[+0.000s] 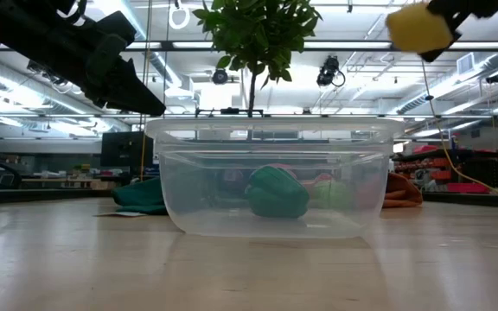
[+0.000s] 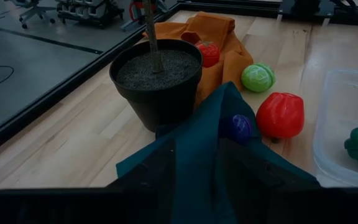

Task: Pick and placing Produce into tupperware
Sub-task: Put the lemon into the transparent bin

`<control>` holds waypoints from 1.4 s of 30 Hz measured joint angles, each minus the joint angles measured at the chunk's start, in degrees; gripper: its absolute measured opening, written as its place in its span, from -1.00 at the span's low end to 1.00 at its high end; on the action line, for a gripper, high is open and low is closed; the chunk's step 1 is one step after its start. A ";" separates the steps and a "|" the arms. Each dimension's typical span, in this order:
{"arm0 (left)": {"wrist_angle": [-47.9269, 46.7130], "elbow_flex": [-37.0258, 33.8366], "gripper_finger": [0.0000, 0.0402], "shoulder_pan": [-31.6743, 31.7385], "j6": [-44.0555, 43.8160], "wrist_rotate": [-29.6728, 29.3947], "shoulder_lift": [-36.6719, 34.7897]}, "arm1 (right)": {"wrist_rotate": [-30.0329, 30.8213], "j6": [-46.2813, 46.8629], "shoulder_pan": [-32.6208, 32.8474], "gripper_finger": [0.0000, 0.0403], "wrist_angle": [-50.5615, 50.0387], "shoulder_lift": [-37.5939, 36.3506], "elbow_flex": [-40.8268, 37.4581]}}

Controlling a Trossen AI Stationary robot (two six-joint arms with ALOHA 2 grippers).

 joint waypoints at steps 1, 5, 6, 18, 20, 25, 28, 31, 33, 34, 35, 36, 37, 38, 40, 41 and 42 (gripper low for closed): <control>0.00 0.00 -0.33 0.00 0.01 0.00 0.00 | 0.28 -1.06 -0.02 -0.33 2.72 1.23 -1.11; 0.00 0.00 -0.34 0.00 0.06 0.00 0.00 | 1.64 -5.10 -0.09 -0.33 13.34 7.08 -4.26; 0.00 0.00 -0.34 0.00 0.07 0.00 0.00 | 1.64 -6.13 -0.09 -0.33 16.03 8.62 -4.52; -0.03 0.00 -0.32 0.00 0.17 0.00 0.00 | 1.40 -12.70 -1.34 -0.33 31.40 25.18 -2.55; -0.02 0.00 -0.32 0.00 0.17 0.00 0.00 | 0.72 -13.66 -2.10 -0.33 31.96 27.30 -1.30; -0.03 0.00 -0.35 0.00 0.17 0.00 0.00 | -4.35 -15.84 -4.53 -0.33 33.24 31.61 2.14; -0.04 0.00 -0.36 0.00 0.17 0.00 0.00 | -7.28 -16.57 -5.58 -0.33 33.14 33.75 3.95; -0.05 0.00 -0.35 0.00 0.17 0.02 0.00 | -10.42 -16.77 -6.57 -0.33 32.95 35.82 5.73; -0.03 -0.01 -0.34 0.00 0.17 0.00 0.00 | -12.19 -17.10 -7.25 -0.33 32.99 37.24 6.89; -0.05 0.00 -0.33 -0.02 0.17 0.00 0.00 | -12.83 -17.36 -7.61 -0.33 32.99 37.94 7.34; -0.05 0.00 -0.33 -0.02 0.17 0.02 0.00 | -13.41 -17.59 -8.00 -0.33 32.99 38.70 7.84; -0.03 0.00 -0.32 -0.01 0.17 0.01 0.00 | -13.96 -17.75 -8.41 -0.33 32.97 39.46 8.27; -0.04 0.00 -0.32 -0.01 0.17 0.00 0.00 | -14.60 -17.84 -8.87 -0.33 32.70 40.19 8.71; -0.05 0.00 -0.32 0.00 0.17 0.00 0.00 | -15.67 -17.88 -9.30 -0.33 32.59 40.93 9.19; -0.04 0.00 -0.33 -0.01 0.17 0.01 0.00 | -17.51 -18.06 -9.93 -0.33 32.62 42.26 10.01; -0.05 -0.01 -0.33 -0.01 0.17 0.00 0.00 | -18.28 -18.14 -10.09 -0.33 32.81 42.91 10.35; -0.05 -0.01 -0.34 -0.01 0.17 0.00 0.00 | -18.84 -18.20 -10.14 -0.33 32.75 43.53 10.66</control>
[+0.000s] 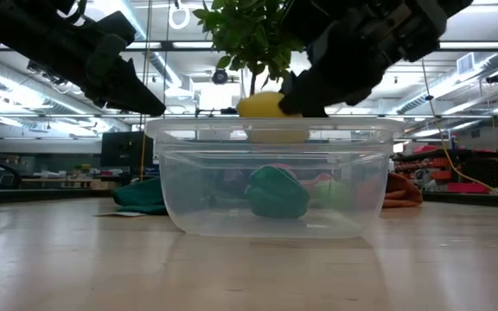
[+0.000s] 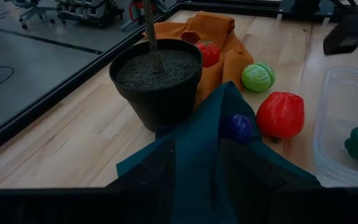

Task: Pick and placing Produce into tupperware
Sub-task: Put the lemon into the transparent bin

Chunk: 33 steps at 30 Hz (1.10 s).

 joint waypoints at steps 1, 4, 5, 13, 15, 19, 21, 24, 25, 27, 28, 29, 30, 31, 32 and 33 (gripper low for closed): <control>0.01 -0.01 -0.35 0.01 0.00 0.00 0.00 | -1.05 -0.05 -0.11 -0.33 0.00 0.53 0.16; 0.00 0.01 -0.36 0.01 0.00 0.02 0.00 | -3.30 0.22 -0.13 -0.33 -0.15 1.75 0.47; 0.00 0.01 -0.36 0.00 0.00 0.00 0.00 | -3.80 0.34 -0.13 -0.33 -0.33 2.02 0.47; -0.01 -0.01 -0.32 0.01 -0.02 0.00 0.00 | -3.65 0.30 -0.13 -0.33 -0.81 2.00 0.47; -0.02 -0.01 -0.32 -0.01 0.00 0.00 0.00 | -2.88 0.14 -0.15 -0.32 -0.94 1.97 0.47; -0.02 -0.01 -0.34 0.01 -0.01 0.01 0.00 | -0.65 -0.09 -0.24 -0.28 -1.82 1.97 0.47; -0.04 -0.01 -0.35 0.00 0.00 0.02 0.00 | 0.92 -0.09 -0.24 -0.25 -1.97 1.99 0.47; -0.07 -0.01 -0.36 0.01 0.00 0.02 0.00 | 2.56 -0.09 -0.24 -0.22 -2.18 1.97 0.47; -0.09 -0.01 -0.36 -0.01 0.00 0.02 0.00 | 2.99 -0.09 -0.24 -0.22 -2.44 1.97 0.47; -0.08 -0.01 -0.36 0.01 0.07 0.00 0.00 | 3.24 -0.09 -0.24 -0.22 -2.61 1.97 0.47; -0.08 0.00 -0.35 0.00 0.29 0.00 0.00 | 3.37 -0.09 -0.24 -0.22 -2.61 1.97 0.47; -0.07 -0.01 -0.34 0.01 0.35 0.00 -0.01 | 3.75 -0.09 -0.24 -0.22 -2.64 1.97 0.47; -0.07 -0.01 -0.34 0.01 0.44 0.00 0.00 | 3.93 -0.15 -0.24 -0.22 -2.82 1.97 0.47; -0.09 -0.01 -0.33 0.01 0.46 0.00 0.00 | 3.99 -0.24 -0.24 -0.22 -3.01 1.97 0.47; -0.09 -0.01 -0.33 0.01 0.46 0.00 0.00 | 4.01 -0.31 -0.24 -0.22 -3.20 1.97 0.47; -0.09 -0.01 -0.32 0.01 0.44 0.00 0.00 | 4.07 -0.33 -0.24 -0.21 -3.31 1.97 0.47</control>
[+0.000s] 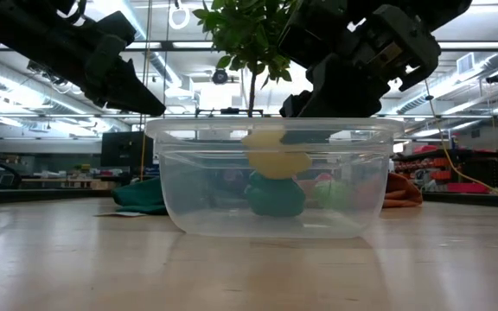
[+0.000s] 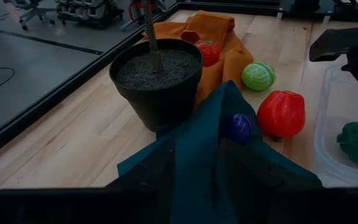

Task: Pick and placing Produce into tupperware
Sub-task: Put the lemon into the transparent bin

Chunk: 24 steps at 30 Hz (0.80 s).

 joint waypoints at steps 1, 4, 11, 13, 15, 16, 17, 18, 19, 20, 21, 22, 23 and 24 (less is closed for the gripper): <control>0.00 0.00 -0.32 0.00 0.00 0.00 0.00 | 0.09 -0.04 0.00 -0.21 -0.04 0.00 0.00; -0.01 0.00 -0.32 0.00 0.00 0.00 0.00 | 0.82 -0.18 0.00 -0.18 -0.28 -0.03 0.00; -0.02 0.00 -0.35 -0.01 0.00 0.01 0.00 | 1.68 -0.35 0.00 -0.16 -0.28 -0.04 0.00; -0.02 0.00 -0.33 0.00 0.00 0.00 0.00 | 1.70 -0.35 0.00 -0.16 -0.32 -0.04 0.00; -0.02 0.00 -0.32 -0.02 -0.02 0.00 -0.02 | 1.70 -0.35 0.00 -0.15 -0.50 -0.04 0.00; -0.02 0.00 -0.32 -0.01 -0.01 0.00 0.00 | 1.70 -0.35 0.00 -0.15 -0.65 -0.04 0.00; -0.02 0.00 -0.31 -0.01 -0.02 0.01 -0.01 | 1.70 -0.35 0.00 -0.14 -0.79 -0.04 0.00; -0.02 0.00 -0.31 0.00 -0.02 0.02 0.00 | 1.70 -0.35 0.00 -0.14 -0.86 -0.04 0.00; -0.02 0.00 -0.31 -0.02 -0.02 0.00 0.00 | 1.68 -0.35 0.00 -0.13 -0.84 -0.04 0.00; -0.02 0.00 -0.32 -0.02 -0.02 0.00 0.00 | 1.70 -0.35 0.00 -0.13 -0.84 -0.04 0.00; -0.02 0.00 -0.33 -0.01 -0.03 0.01 0.00 | 1.70 -0.35 0.00 -0.12 -0.84 -0.04 0.00; -0.03 0.00 -0.33 -0.02 -0.07 0.01 0.00 | 1.70 -0.35 0.00 -0.12 -0.86 -0.04 0.00; -0.02 0.01 -0.34 -0.02 -0.10 0.02 0.00 | 1.70 -0.35 0.00 -0.12 -0.89 -0.04 0.00; -0.02 0.00 -0.35 0.00 -0.12 0.00 0.00 | 1.69 -0.35 0.00 -0.12 -0.98 -0.04 0.00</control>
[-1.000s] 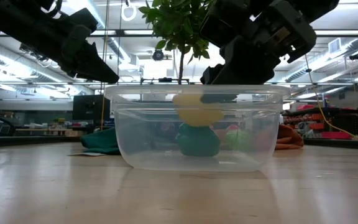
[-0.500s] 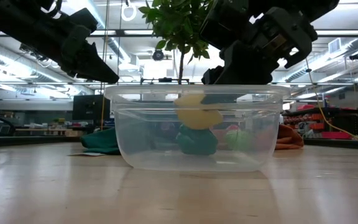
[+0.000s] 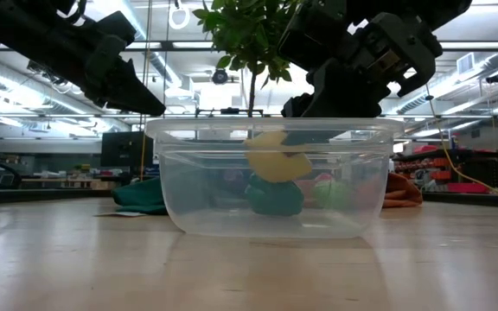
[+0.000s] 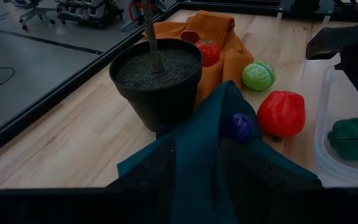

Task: Pick and placing Produce into tupperware
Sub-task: Put the lemon into the transparent bin, then put the tomato into the transparent bin

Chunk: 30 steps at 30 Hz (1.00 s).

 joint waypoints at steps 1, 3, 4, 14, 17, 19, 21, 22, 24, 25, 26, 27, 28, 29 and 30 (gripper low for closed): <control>0.00 0.00 -0.35 0.00 -0.01 0.00 0.00 | 0.01 0.00 0.00 -0.12 -0.16 0.00 0.00; 0.00 0.00 -0.36 0.00 -0.01 0.02 0.00 | -0.01 0.02 0.00 -0.12 -0.45 0.00 0.00; 0.00 0.00 -0.36 -0.01 -0.01 0.00 0.00 | 0.01 0.02 0.00 -0.11 -0.54 0.00 0.00; -0.02 0.00 -0.31 0.00 -0.09 0.01 0.00 | -0.03 0.00 0.00 -0.11 -1.18 -0.01 -0.02; 0.00 0.01 -0.31 0.00 -0.10 0.02 0.00 | -0.06 0.02 0.00 -0.09 -2.10 -0.02 -0.02; -0.01 0.00 -0.32 0.00 -0.10 0.00 0.00 | -0.06 0.02 0.00 -0.07 -2.35 -0.02 -0.04; 0.00 0.00 -0.33 0.00 -0.12 0.00 0.00 | -0.06 0.02 0.02 -0.04 -2.27 -0.02 -0.04; 0.00 0.00 -0.34 -0.02 -0.12 0.00 -0.02 | -0.06 0.03 0.02 -0.03 -2.27 -0.02 -0.04; 0.00 0.00 -0.33 -0.02 -0.12 0.00 0.00 | -0.06 0.04 0.02 -0.01 -2.27 -0.02 -0.04; -0.01 0.00 -0.33 -0.01 -0.12 0.00 0.00 | -0.06 0.04 0.02 0.00 -2.25 -0.02 -0.04; 0.00 0.00 -0.32 -0.01 -0.12 0.00 0.00 | -0.06 0.04 0.02 0.00 -2.27 -0.02 -0.04; -0.01 0.00 -0.31 0.00 -0.12 0.01 0.00 | -0.07 0.02 0.02 0.01 -2.26 -0.02 -0.04; -0.01 0.01 -0.31 0.00 -0.12 0.02 0.00 | -0.08 0.02 0.02 0.01 -2.23 -0.02 -0.04; 0.00 0.00 -0.31 -0.01 -0.12 0.01 0.00 | -0.08 -0.03 0.02 0.01 -2.65 -0.19 0.03; -0.02 0.01 -0.31 0.00 -0.09 0.02 0.00 | -0.08 -0.34 0.04 0.01 -4.07 -0.44 0.44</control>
